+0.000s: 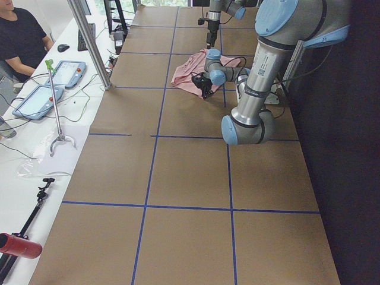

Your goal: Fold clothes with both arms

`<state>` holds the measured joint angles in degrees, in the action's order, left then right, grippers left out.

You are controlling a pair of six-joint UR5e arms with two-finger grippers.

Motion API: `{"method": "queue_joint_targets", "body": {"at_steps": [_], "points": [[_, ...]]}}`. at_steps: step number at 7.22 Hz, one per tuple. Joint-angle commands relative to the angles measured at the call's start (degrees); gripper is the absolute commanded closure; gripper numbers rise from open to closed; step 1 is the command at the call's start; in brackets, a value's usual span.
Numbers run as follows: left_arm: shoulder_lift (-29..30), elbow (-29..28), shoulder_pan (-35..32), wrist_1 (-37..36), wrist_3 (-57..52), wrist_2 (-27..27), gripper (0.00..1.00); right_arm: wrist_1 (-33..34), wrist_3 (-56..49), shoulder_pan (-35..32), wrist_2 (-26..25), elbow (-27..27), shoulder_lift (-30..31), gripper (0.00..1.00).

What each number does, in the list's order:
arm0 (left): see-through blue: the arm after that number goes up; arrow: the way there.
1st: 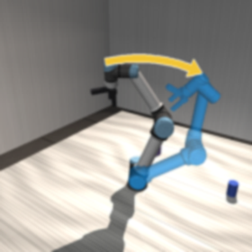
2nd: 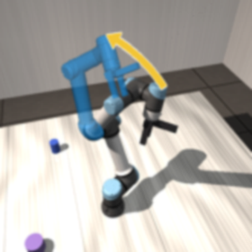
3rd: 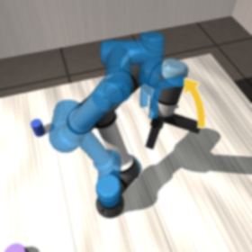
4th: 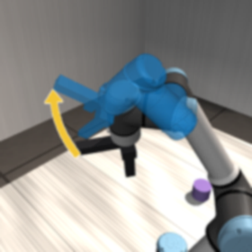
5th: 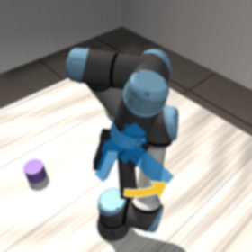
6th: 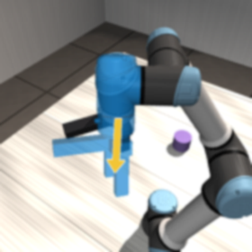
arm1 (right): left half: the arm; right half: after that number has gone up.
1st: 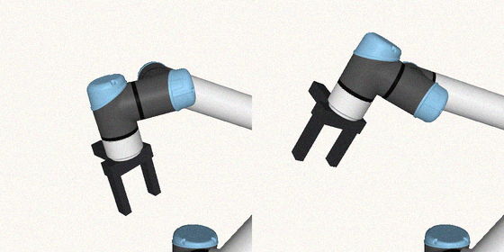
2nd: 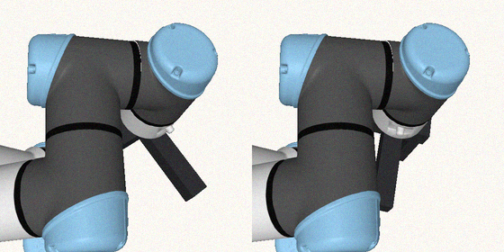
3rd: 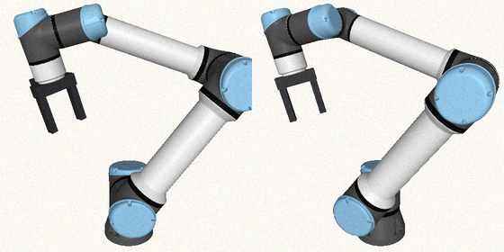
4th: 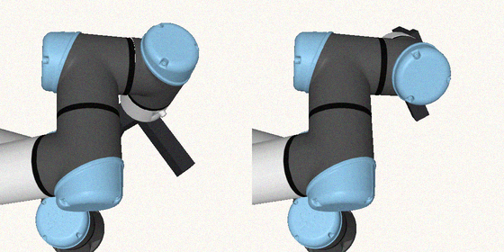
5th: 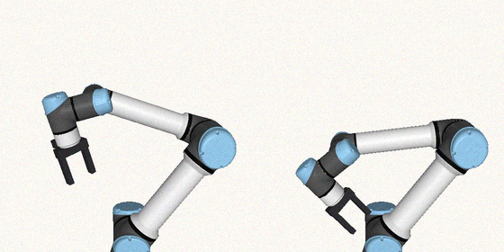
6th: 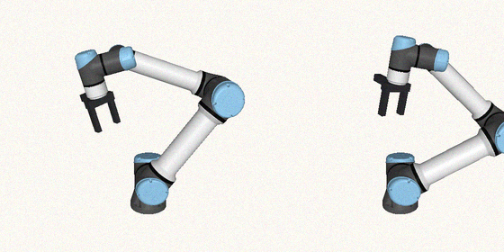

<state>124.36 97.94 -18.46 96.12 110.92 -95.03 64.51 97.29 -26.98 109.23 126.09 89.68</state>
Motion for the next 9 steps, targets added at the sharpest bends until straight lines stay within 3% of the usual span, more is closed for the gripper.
{"method": "queue_joint_targets", "body": {"at_steps": [1, 4, 6, 8, 9], "points": [[0.1, 0.7, 0.0, -0.2, -0.2, -0.1, 1.00, 0.0, 0.0, 0.0, -0.1, -0.1, 0.0, 0.00], [0.4, -0.4, -6.9, -0.4, -8.1, 1.8, 1.00, 0.0, 0.0, 0.1, -0.1, -0.6, 0.0, 0.00], [1.6, -4.3, -11.6, 0.3, -14.0, 4.0, 1.00, 0.0, 0.0, -0.1, -0.1, -0.8, -0.9, 0.00], [6.6, -10.5, -15.2, 0.6, -19.1, 6.8, 1.00, 0.0, -0.1, -1.1, -0.1, -1.9, -1.2, 0.00], [9.2, -15.1, -17.7, 4.7, -22.8, 6.9, 1.00, 0.0, -0.1, -1.3, -0.1, -1.8, -1.3, 0.00]]}}
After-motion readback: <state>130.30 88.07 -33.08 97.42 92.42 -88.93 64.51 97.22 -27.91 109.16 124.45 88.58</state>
